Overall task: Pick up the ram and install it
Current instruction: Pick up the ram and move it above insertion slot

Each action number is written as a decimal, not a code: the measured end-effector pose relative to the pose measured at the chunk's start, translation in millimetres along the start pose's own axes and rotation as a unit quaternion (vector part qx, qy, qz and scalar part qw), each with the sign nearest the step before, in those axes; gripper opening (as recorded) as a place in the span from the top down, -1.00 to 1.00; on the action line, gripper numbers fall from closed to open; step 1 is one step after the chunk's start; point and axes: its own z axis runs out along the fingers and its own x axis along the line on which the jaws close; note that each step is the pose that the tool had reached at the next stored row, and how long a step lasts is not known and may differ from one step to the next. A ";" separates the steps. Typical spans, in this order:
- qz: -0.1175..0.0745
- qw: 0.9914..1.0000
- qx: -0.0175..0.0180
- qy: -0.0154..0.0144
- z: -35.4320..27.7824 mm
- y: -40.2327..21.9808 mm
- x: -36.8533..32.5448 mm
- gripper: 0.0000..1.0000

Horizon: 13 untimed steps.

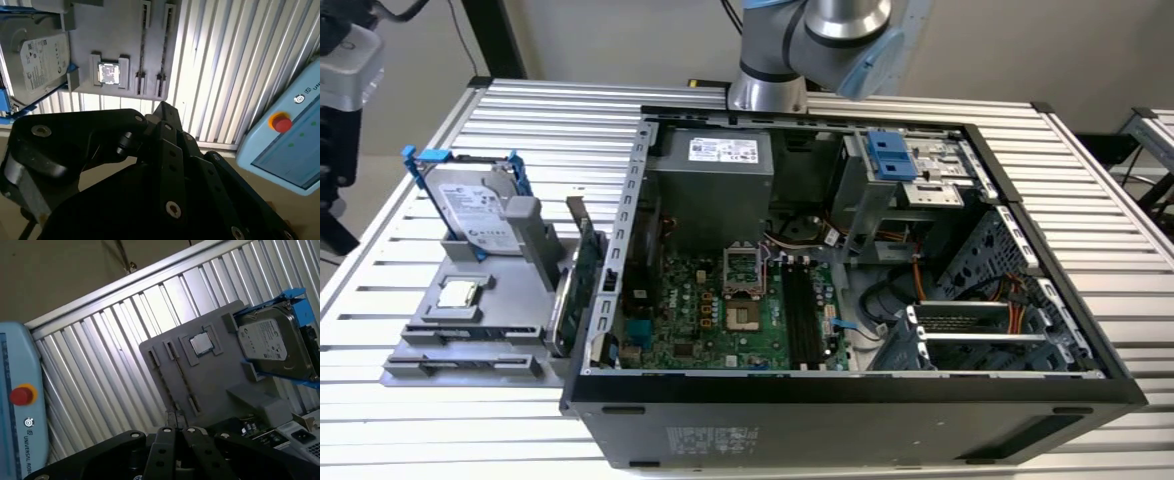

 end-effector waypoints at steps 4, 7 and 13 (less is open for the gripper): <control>-0.034 0.999 0.002 -0.001 0.7 -0.1 0.0 1.00; -0.061 0.998 0.001 -0.002 1.2 0.1 0.0 1.00; -0.112 0.994 0.000 -0.002 1.8 0.0 0.1 1.00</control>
